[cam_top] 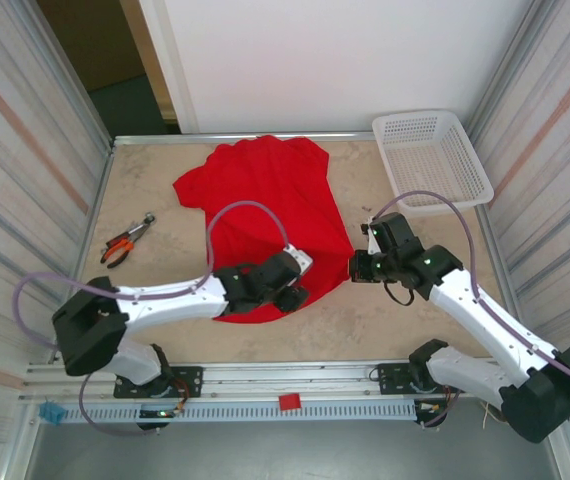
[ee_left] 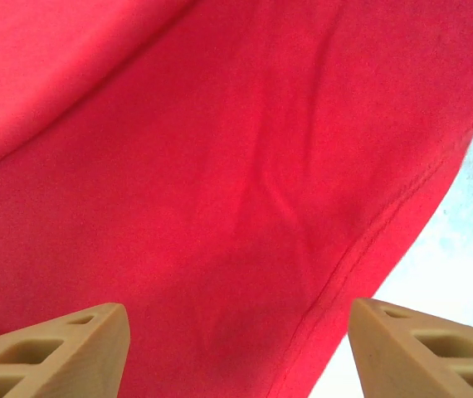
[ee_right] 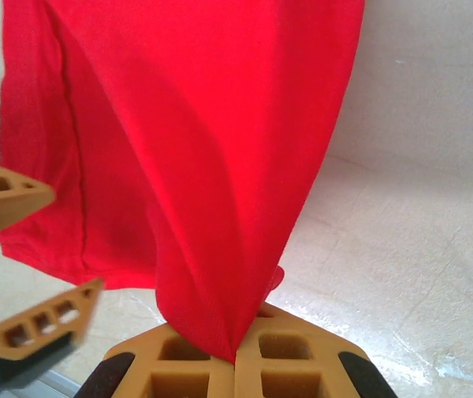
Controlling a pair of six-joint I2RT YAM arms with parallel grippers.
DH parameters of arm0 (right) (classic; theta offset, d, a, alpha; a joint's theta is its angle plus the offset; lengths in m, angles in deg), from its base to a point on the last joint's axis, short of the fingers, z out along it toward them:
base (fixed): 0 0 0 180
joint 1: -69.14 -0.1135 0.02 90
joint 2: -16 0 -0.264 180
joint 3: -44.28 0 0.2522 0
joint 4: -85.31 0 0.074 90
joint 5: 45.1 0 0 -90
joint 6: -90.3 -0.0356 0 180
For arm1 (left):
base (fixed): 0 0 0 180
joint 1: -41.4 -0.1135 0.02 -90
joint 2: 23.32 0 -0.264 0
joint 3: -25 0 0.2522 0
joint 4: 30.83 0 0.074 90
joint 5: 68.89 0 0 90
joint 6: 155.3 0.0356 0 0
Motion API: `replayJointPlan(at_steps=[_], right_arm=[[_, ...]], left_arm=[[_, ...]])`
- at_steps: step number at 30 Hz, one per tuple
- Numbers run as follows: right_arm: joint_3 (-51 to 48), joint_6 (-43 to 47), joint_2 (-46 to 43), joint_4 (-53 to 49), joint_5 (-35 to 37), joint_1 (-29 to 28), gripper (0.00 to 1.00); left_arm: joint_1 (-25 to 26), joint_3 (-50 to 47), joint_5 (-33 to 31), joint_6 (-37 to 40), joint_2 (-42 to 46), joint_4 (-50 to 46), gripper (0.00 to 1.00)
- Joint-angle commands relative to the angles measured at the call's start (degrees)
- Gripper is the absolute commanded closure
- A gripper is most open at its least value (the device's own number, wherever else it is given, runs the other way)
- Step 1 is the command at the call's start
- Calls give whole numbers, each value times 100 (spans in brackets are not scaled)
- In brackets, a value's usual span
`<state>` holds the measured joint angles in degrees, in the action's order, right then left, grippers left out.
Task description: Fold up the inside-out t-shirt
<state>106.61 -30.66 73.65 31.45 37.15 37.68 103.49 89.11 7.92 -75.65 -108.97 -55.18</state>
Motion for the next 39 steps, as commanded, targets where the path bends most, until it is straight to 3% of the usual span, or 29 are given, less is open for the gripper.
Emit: replayJointPlan(at_steps=[1,9,16,18,22,23,27,29,35,36,38,39], right_arm=[[150,36,-69,-226,-94,53,100],[196,10,-71,-209,-130,63,100],[227,16,-69,-267,-117,75,100],[205,20,-69,-279,-113,84,100],[114,20,-69,-271,-69,144,100],[78,15,-208,-249,-60,186,100],[-103,20,-210,-127,-95,352,100],[-187,20,-172,-49,-120,440,100],[-358,36,36,240,-274,639,100],[-349,46,49,271,-300,659,94],[-348,-14,-58,325,-360,646,64],[-349,-82,-148,327,-405,646,60]], left_arm=[[88,150,210,363,-304,556,29],[448,368,389,222,-912,966,27],[498,571,-620,-11,-1341,810,30],[498,622,-961,-13,-1422,695,41],[463,524,-1195,90,-1297,588,85],[459,458,-1195,97,-1158,575,89],[454,239,-1091,198,-459,474,92],[454,169,-977,296,-83,375,100],[392,526,-488,402,815,-306,100],[379,663,-425,424,890,-449,100],[329,1038,-283,463,976,-813,100],[298,1182,-217,480,980,-963,100]])
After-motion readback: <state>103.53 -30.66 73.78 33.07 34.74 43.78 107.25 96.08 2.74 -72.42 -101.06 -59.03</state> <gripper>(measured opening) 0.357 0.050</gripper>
